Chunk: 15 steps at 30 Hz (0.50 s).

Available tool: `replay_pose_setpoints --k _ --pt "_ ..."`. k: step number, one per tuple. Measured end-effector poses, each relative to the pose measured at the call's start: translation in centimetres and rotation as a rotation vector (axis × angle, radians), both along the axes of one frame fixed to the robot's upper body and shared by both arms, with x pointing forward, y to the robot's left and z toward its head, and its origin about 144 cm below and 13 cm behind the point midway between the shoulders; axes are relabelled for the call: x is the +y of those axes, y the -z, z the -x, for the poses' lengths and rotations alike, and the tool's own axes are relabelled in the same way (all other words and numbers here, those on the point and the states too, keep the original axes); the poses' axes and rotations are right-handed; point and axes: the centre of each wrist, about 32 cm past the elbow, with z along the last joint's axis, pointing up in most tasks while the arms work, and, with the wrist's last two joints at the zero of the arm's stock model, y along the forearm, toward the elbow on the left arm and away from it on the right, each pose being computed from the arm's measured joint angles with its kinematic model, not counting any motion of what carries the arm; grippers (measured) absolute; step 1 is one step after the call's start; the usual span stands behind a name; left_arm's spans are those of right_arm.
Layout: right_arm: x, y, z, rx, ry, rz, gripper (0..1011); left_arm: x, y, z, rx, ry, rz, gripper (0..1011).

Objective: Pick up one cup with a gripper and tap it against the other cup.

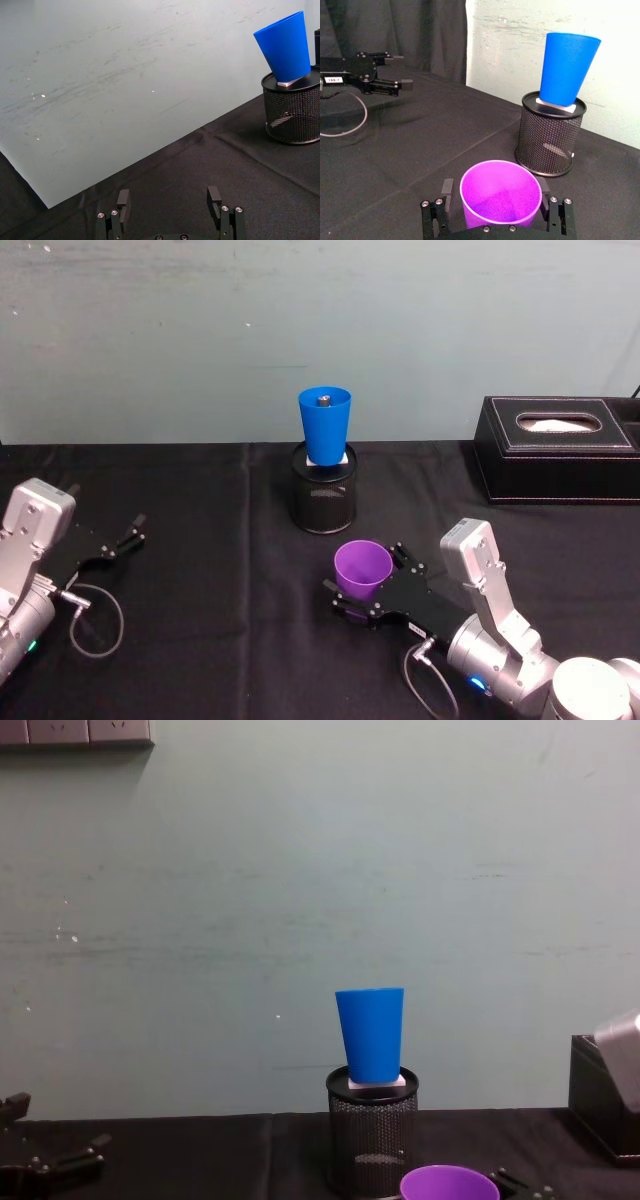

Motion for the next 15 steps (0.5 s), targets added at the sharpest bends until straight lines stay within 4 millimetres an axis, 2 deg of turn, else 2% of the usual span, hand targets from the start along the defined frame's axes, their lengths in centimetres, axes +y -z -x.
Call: replay_pose_setpoints --k 15 --pt "0.22 0.17 -0.04 -0.001 0.015 -0.011 998 0.00 0.00 0.00 0.000 0.000 0.000 1000"
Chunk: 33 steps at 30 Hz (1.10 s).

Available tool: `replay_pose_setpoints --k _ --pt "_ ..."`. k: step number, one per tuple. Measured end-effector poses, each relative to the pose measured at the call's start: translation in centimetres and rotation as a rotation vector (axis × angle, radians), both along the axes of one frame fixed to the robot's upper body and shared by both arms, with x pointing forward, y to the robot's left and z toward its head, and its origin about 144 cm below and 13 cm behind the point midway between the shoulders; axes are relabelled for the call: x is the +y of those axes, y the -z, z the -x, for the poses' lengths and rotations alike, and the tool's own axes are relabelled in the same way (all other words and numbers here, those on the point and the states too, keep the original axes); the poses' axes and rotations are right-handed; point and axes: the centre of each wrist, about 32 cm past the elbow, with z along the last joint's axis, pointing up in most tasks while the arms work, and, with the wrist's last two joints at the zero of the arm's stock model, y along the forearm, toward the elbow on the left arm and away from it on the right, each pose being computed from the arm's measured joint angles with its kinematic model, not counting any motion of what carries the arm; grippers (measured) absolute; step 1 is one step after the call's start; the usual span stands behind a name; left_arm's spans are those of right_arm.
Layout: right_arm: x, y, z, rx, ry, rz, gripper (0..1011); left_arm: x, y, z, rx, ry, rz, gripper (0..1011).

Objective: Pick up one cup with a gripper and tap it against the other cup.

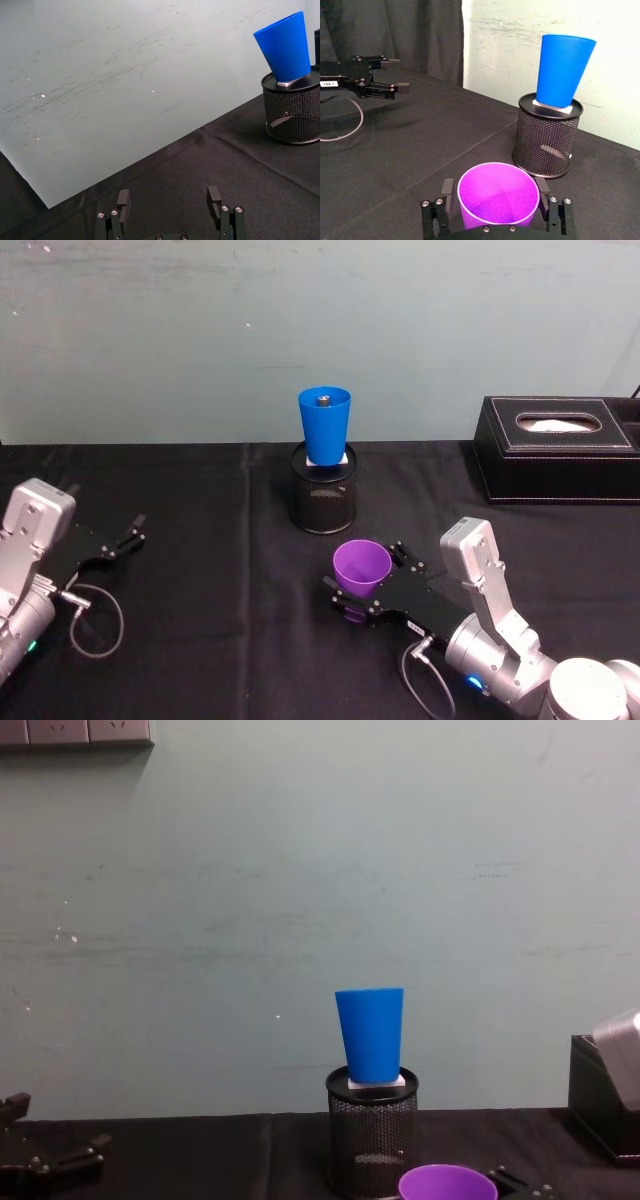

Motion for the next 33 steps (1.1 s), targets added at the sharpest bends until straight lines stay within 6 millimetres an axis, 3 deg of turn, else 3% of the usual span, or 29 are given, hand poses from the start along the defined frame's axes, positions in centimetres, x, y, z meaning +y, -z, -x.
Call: replay_pose_setpoints --k 10,19,33 --pt "0.0 0.0 0.0 -0.001 -0.001 0.001 792 0.0 0.0 0.0 0.000 0.000 0.000 1000" --pt "-0.1 -0.5 0.2 -0.020 -0.006 0.014 750 0.0 0.0 0.0 0.000 0.000 0.000 1000" --pt "-0.4 -7.4 1.0 -0.036 -0.028 -0.030 734 0.0 0.0 0.0 0.000 0.000 0.000 1000"
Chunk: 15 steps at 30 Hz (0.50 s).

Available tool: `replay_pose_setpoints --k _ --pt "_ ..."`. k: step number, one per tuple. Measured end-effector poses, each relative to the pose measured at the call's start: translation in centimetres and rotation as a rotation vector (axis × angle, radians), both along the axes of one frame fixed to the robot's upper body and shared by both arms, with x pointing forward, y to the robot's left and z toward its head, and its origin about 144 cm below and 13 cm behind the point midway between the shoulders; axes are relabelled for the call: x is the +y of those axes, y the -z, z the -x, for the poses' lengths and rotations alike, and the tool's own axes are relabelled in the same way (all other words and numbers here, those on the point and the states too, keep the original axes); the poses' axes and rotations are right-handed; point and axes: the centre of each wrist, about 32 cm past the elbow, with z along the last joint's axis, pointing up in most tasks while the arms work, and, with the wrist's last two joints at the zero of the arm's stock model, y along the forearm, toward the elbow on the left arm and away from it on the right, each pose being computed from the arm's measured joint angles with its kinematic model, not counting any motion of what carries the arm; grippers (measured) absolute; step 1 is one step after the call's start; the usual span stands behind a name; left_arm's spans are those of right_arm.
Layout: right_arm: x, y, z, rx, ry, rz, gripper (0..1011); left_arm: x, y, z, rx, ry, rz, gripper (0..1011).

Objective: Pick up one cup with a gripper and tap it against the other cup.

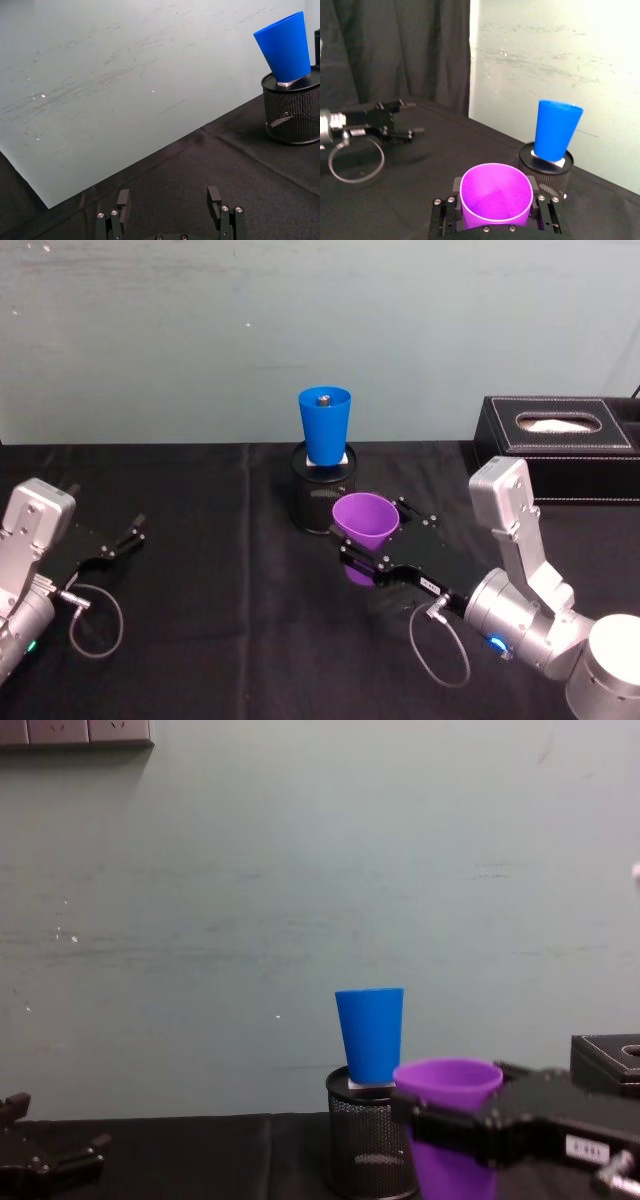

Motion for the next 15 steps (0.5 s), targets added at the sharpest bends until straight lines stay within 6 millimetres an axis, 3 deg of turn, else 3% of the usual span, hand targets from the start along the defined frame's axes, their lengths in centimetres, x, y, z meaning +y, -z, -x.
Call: replay_pose_setpoints --k 6,15 --pt "0.2 -2.2 -0.1 0.027 -0.021 -0.034 734 0.0 0.0 0.0 0.000 0.000 0.000 1000" --pt "0.4 -3.6 -0.1 0.032 -0.036 -0.043 734 0.0 0.0 0.0 0.000 0.000 0.000 1000"
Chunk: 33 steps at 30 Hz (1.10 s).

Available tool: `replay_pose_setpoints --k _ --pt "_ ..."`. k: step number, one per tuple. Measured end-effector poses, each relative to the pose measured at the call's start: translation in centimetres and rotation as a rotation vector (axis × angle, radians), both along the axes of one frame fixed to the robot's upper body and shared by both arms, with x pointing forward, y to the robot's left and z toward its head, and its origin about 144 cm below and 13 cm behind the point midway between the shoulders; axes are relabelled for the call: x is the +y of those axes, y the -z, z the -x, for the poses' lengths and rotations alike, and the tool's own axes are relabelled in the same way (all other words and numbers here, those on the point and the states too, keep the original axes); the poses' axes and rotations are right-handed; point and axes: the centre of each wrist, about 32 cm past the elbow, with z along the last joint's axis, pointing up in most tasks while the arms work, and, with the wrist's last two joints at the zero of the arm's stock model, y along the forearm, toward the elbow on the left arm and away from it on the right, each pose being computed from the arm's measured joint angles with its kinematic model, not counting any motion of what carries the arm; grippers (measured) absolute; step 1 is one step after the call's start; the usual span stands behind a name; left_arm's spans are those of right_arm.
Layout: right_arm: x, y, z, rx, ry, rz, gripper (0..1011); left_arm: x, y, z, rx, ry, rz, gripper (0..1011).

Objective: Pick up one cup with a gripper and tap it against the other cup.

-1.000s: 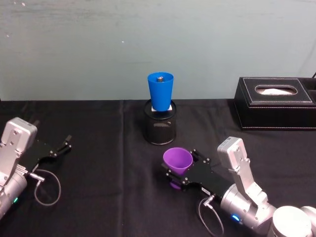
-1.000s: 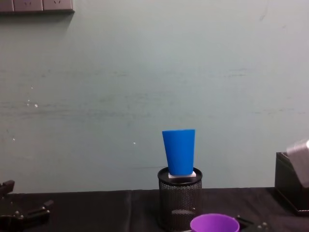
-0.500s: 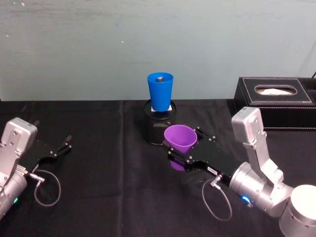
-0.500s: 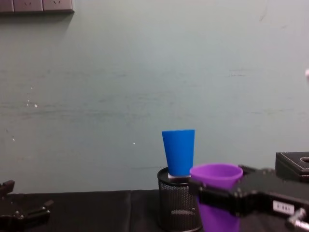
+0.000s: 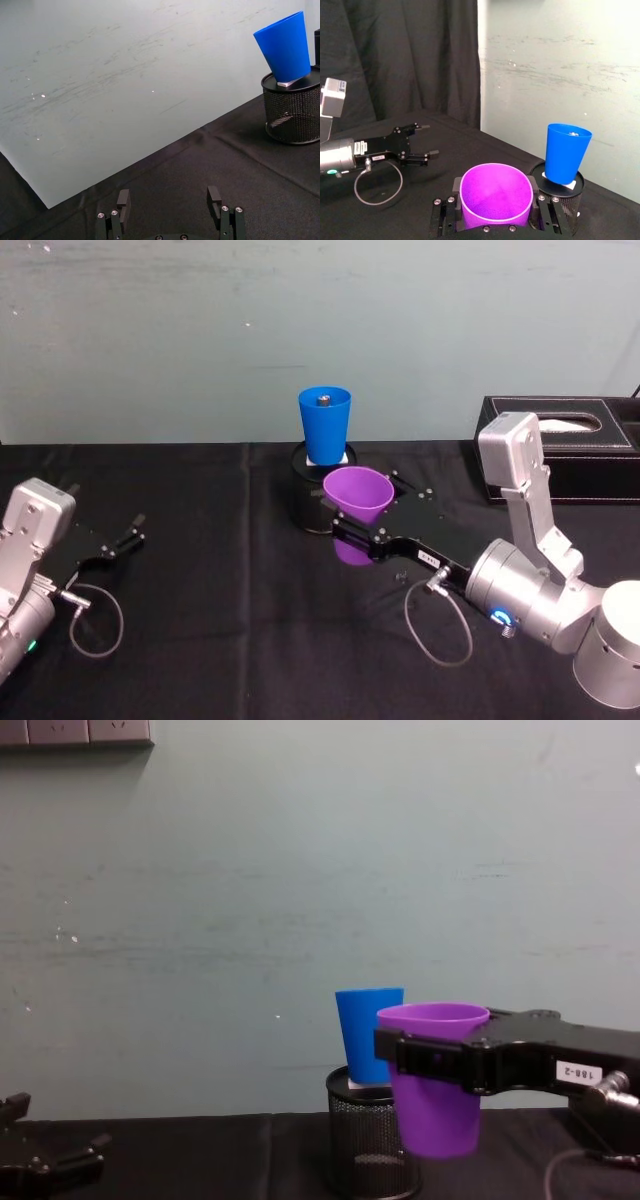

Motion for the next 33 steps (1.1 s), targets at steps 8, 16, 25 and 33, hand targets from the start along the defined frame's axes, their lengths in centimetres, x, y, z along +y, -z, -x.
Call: replay_pose_setpoints --k 8,16,25,33 --pt "0.08 -0.08 0.02 0.010 -0.004 -0.001 735 0.00 0.00 0.00 0.000 0.000 0.000 1000" --pt "0.08 -0.07 0.02 0.009 -0.003 -0.001 734 0.00 0.00 0.00 0.000 0.000 0.000 1000" --pt "0.08 -0.07 0.03 0.007 -0.001 -0.001 734 0.00 0.00 0.00 0.000 0.000 0.000 1000" --pt "0.08 -0.05 0.02 0.006 0.000 -0.001 735 0.00 0.00 0.00 0.000 0.000 0.000 1000"
